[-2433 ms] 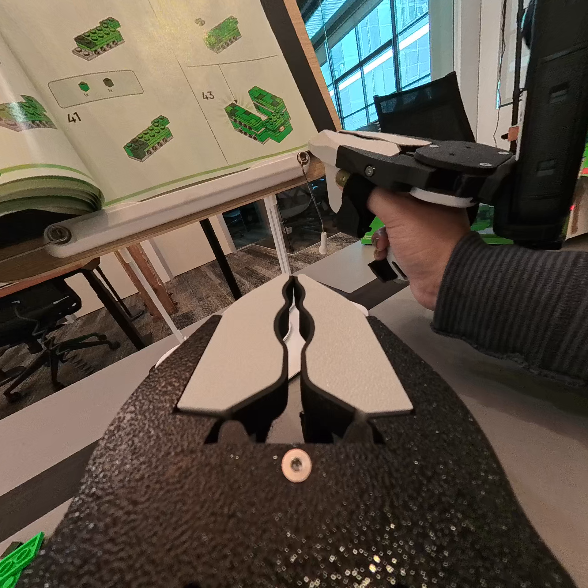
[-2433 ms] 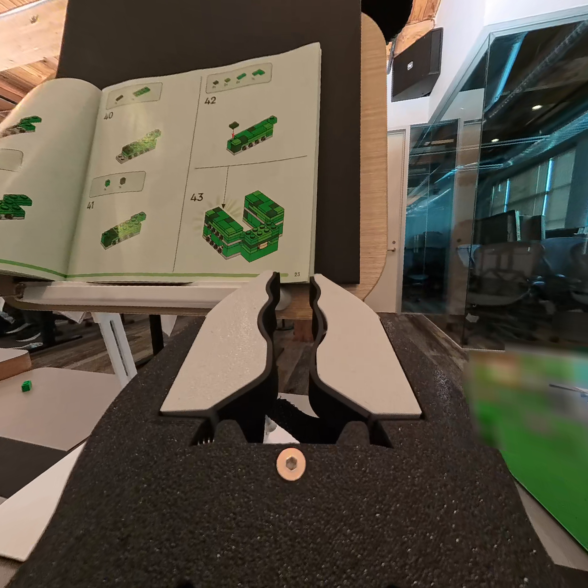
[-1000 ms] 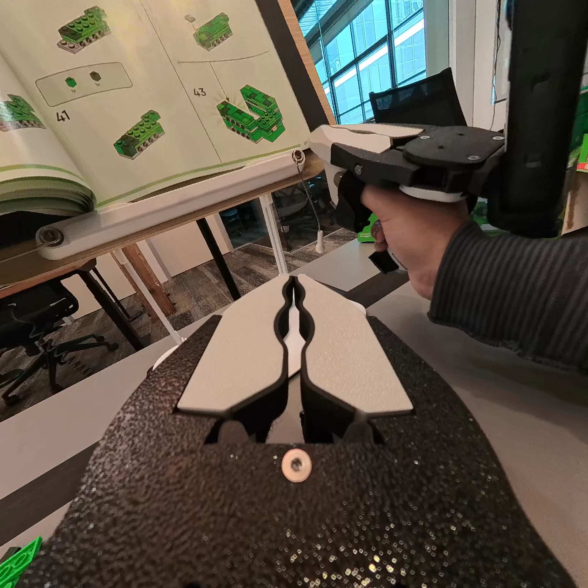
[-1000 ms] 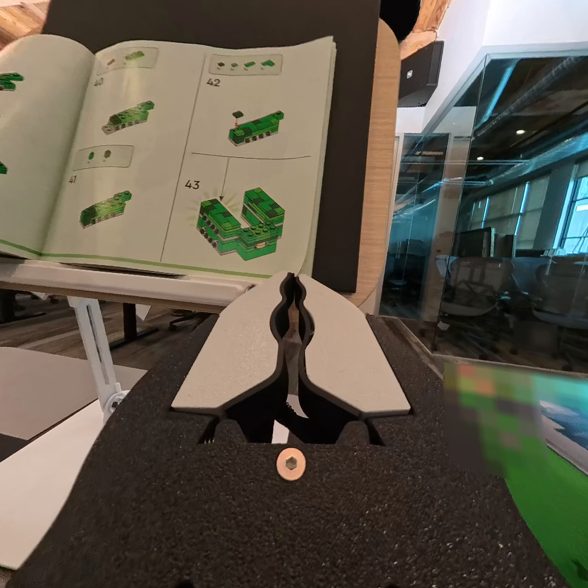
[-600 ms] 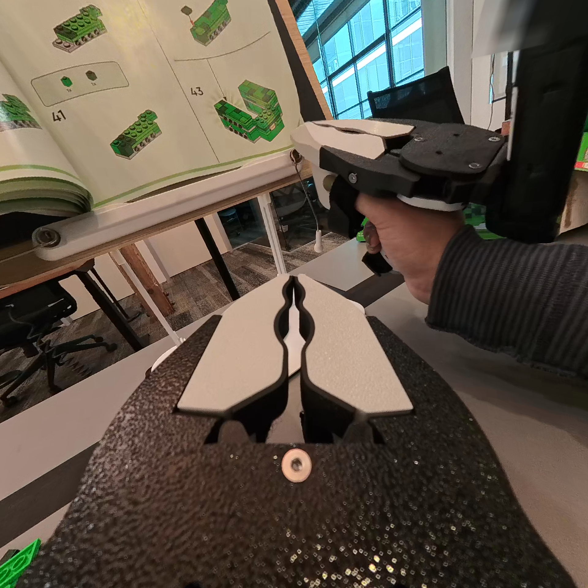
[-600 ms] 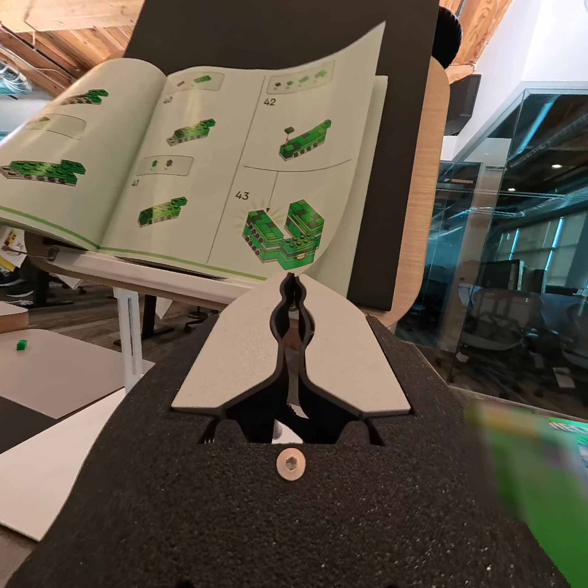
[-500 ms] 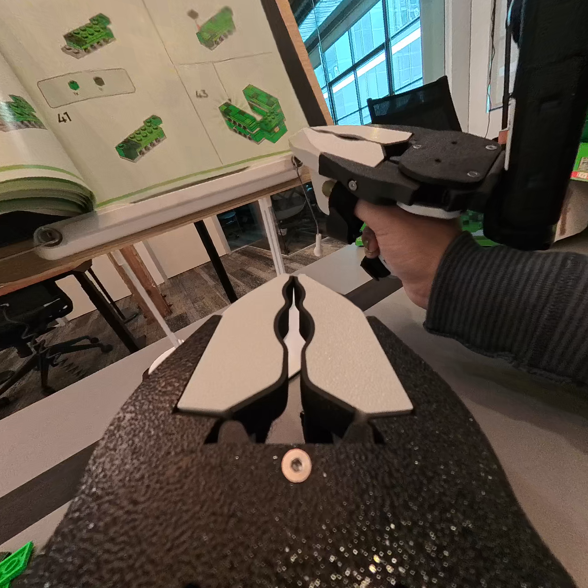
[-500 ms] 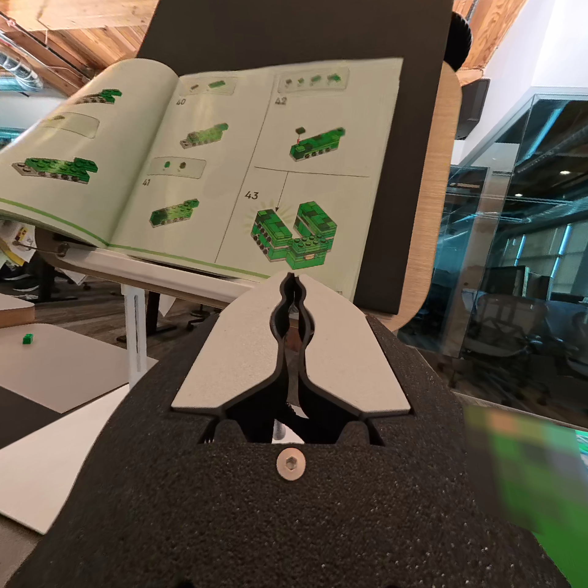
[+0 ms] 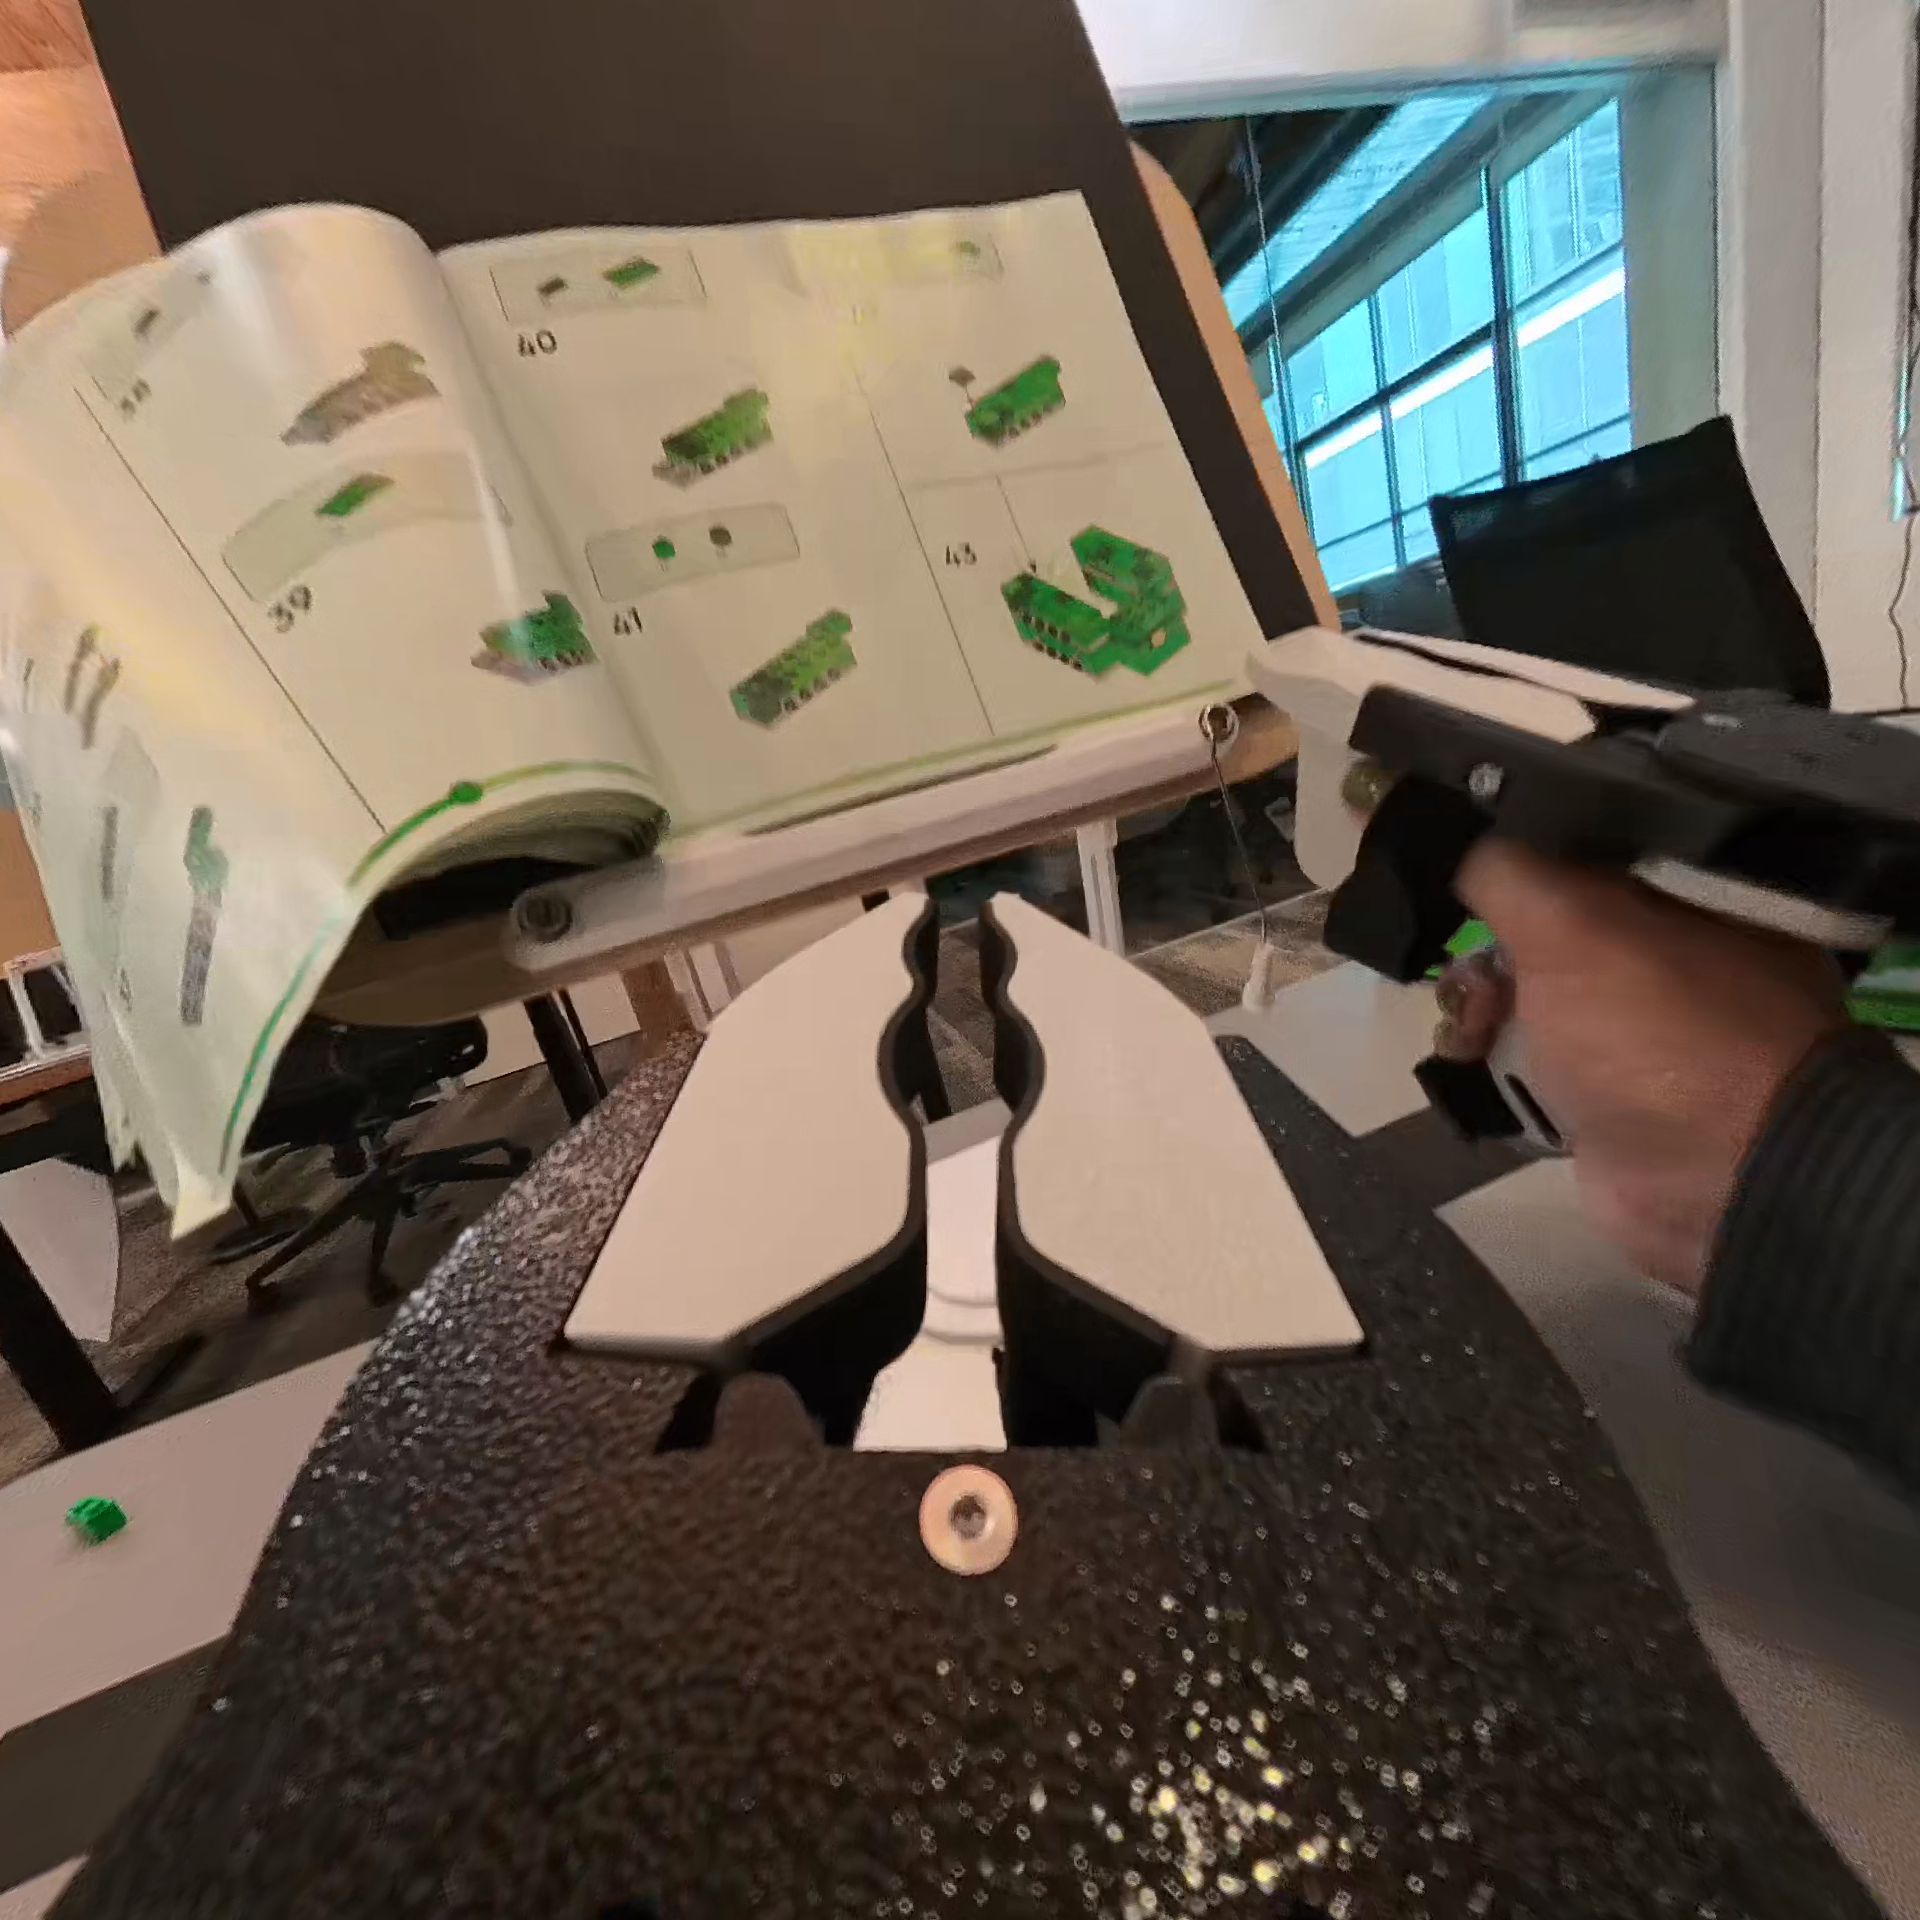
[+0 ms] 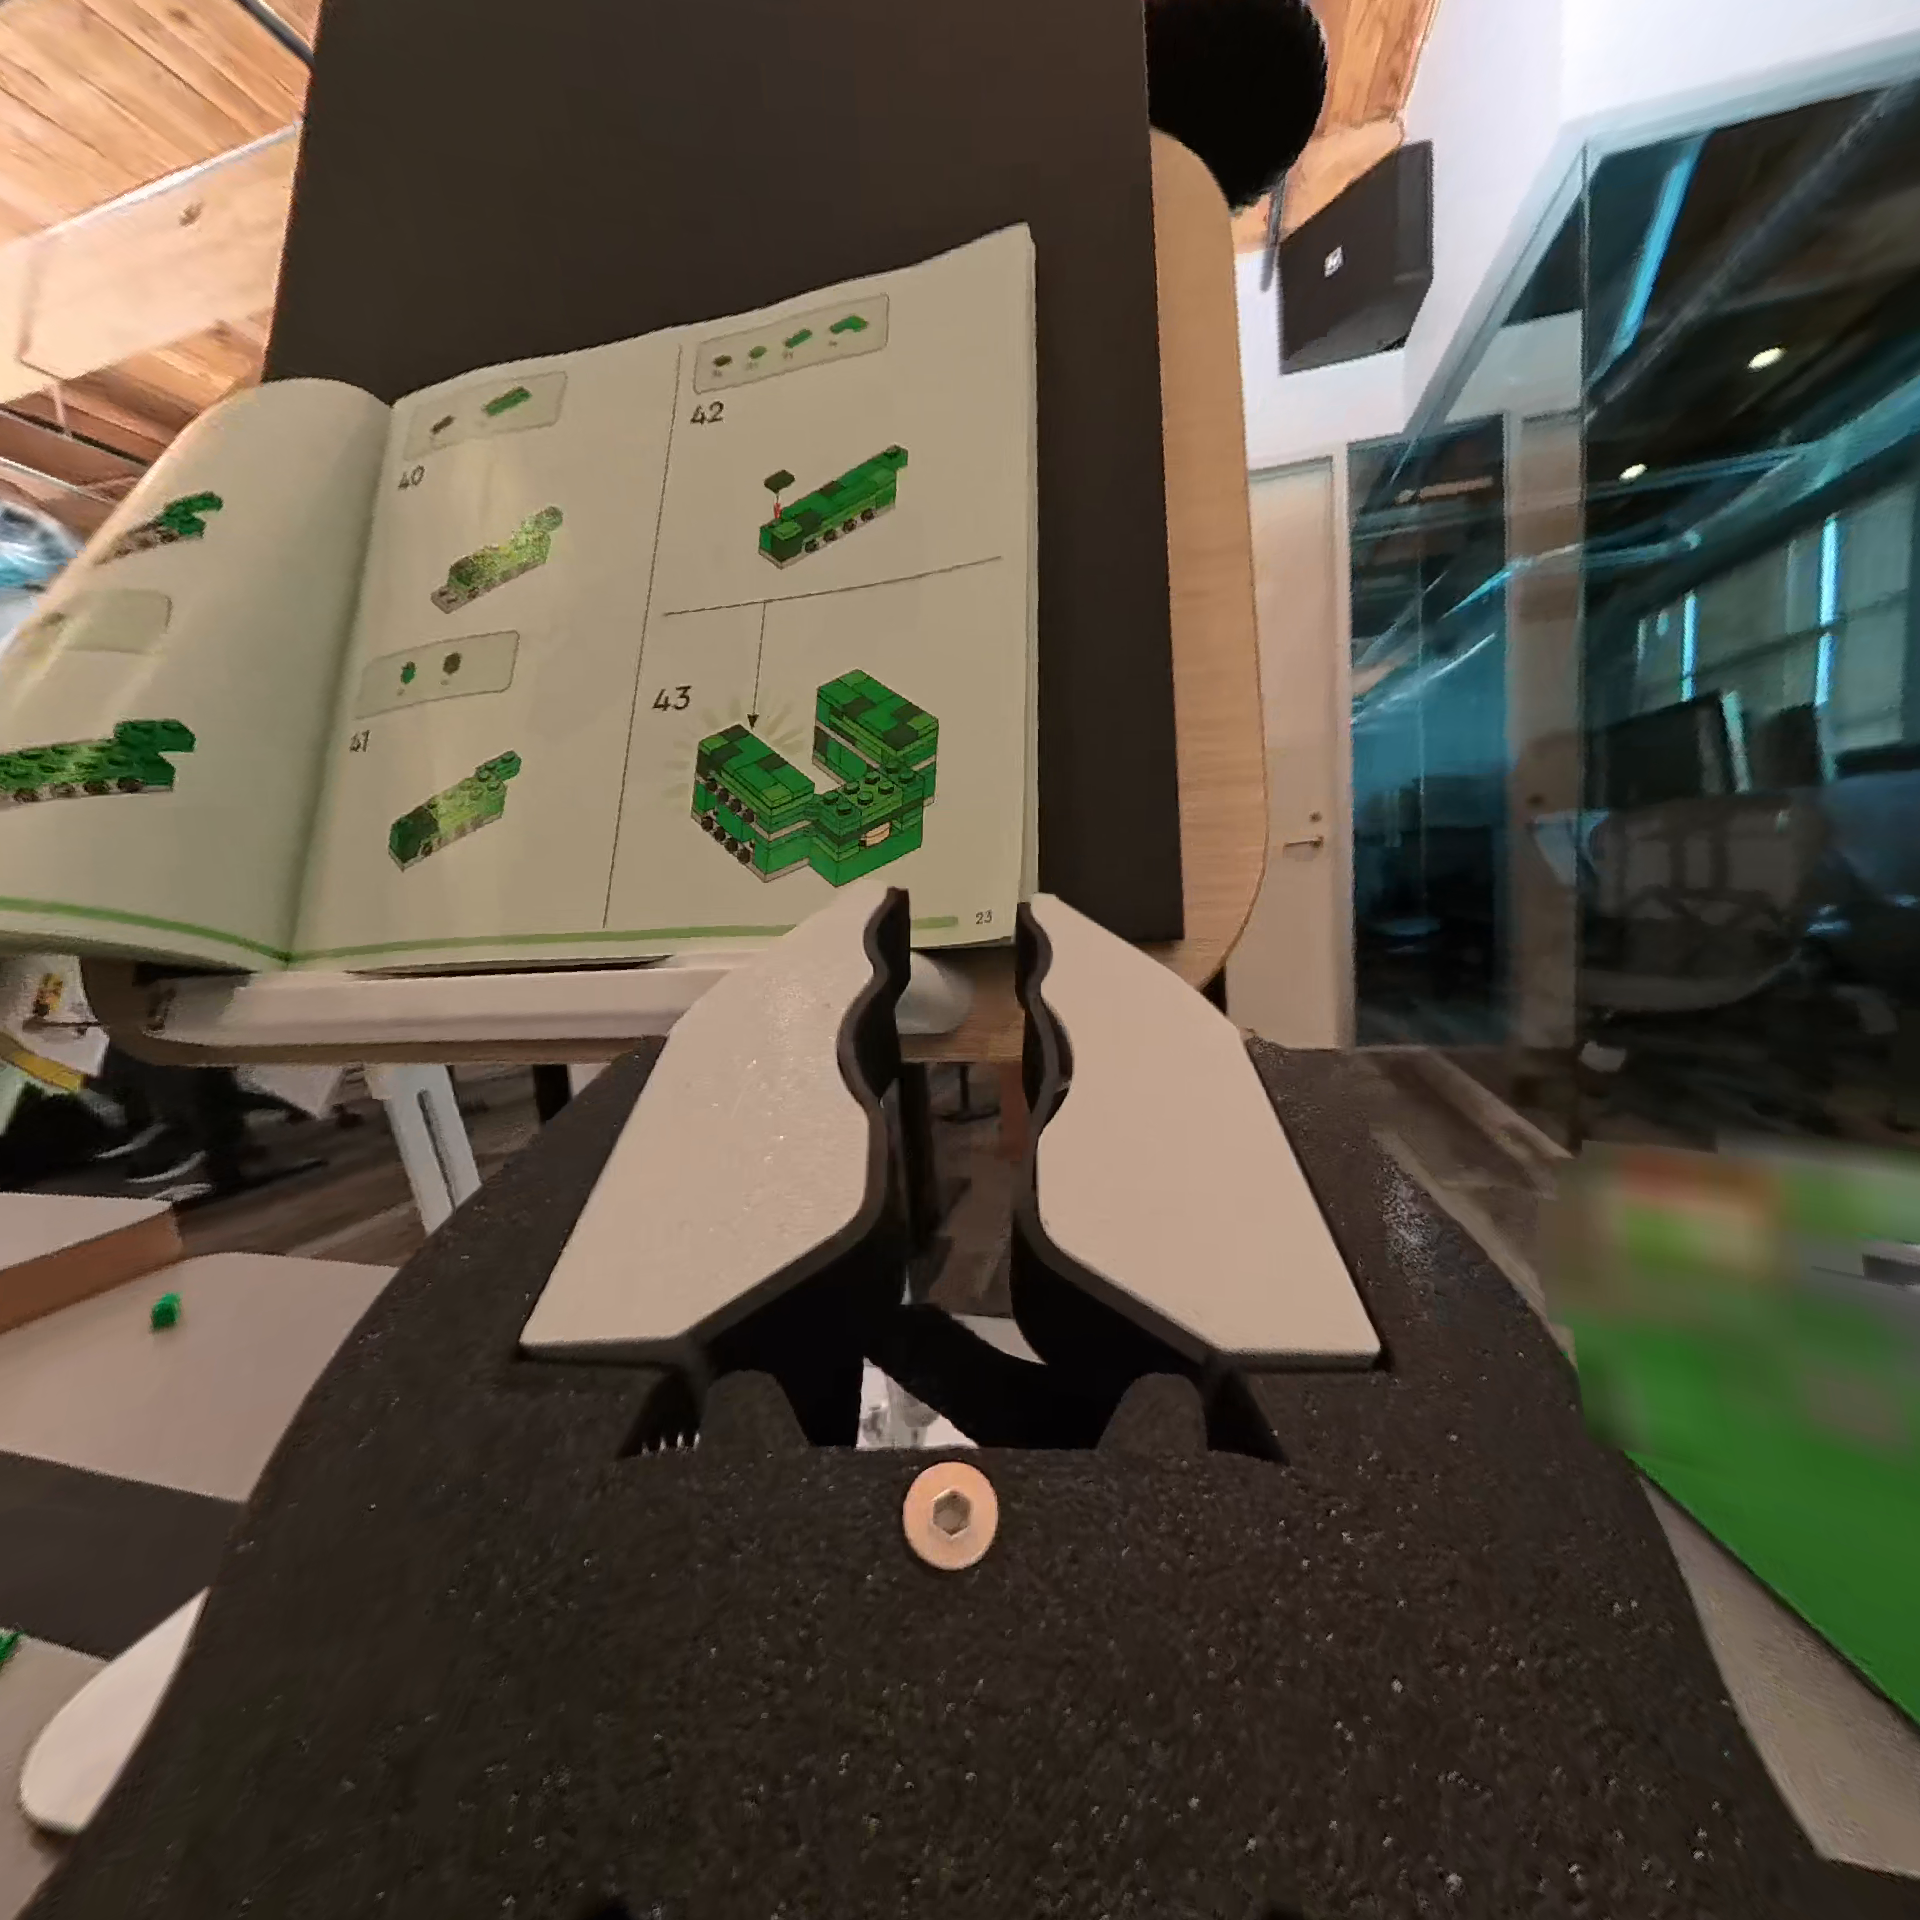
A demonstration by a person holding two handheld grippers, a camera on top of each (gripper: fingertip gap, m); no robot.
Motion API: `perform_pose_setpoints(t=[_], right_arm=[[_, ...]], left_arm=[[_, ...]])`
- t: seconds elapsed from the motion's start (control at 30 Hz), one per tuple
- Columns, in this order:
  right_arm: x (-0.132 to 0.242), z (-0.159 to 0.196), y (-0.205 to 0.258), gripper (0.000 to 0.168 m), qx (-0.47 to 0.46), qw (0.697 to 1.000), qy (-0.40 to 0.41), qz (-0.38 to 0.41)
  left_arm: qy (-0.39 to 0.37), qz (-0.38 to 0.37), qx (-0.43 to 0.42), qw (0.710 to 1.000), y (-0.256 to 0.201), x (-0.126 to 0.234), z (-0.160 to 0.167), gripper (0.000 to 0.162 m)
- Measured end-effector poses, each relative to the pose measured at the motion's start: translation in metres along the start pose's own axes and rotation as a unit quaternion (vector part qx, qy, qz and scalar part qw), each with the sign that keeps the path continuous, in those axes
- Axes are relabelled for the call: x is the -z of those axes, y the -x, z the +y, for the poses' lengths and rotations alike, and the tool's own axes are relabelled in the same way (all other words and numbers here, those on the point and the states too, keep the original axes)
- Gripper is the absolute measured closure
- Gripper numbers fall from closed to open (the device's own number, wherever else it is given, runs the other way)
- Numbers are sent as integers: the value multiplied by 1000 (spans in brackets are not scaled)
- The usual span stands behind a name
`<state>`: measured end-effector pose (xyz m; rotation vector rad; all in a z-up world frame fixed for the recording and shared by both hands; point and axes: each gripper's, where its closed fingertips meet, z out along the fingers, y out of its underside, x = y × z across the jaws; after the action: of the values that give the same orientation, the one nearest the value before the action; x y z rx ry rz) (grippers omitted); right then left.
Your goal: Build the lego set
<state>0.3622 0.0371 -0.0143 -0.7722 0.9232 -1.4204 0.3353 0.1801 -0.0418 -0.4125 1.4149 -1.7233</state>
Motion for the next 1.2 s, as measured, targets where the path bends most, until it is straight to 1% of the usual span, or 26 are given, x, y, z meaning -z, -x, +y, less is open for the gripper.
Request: perform_pose_setpoints(t=[0.13,0.23,0.37,0.7,0.8,0.87,0.97,1.03,1.13,1.17,1.2], right_arm=[[-3,4,-4,151,-6,1000,9,6],[-3,5,-7,152,-8,1000,14,14],[-5,8,-4,154,-12,1000,20,1],[-7,7,-4,159,4,1000,16,4],[-10,7,-6,162,2,1000,18,2],[-11,7,-7,167,3,1000,18,2],[-13,8,-6,168,10,1000,27,-1],[-12,5,-5,168,25,999,23,-1],[-7,-3,4,168,86,996,2,-6],[-5,-5,11,168,109,994,-5,-14],[-4,-6,18,168,131,991,-11,-25]], left_arm=[[-9,9,10,1000,0,1,-3,156],[3,16,8,1000,-5,0,4,157],[10,27,5,1000,-11,-2,7,157],[16,37,10,999,-15,-2,11,158],[16,38,10,999,-15,-2,11,159],[16,38,10,999,-15,-2,11,159],[17,37,12,999,-13,-2,11,159],[17,33,10,999,-11,-2,11,159],[18,30,18,999,-6,-3,5,155],[18,38,30,999,-6,-3,0,151],[19,48,45,998,-6,-5,-7,144]])
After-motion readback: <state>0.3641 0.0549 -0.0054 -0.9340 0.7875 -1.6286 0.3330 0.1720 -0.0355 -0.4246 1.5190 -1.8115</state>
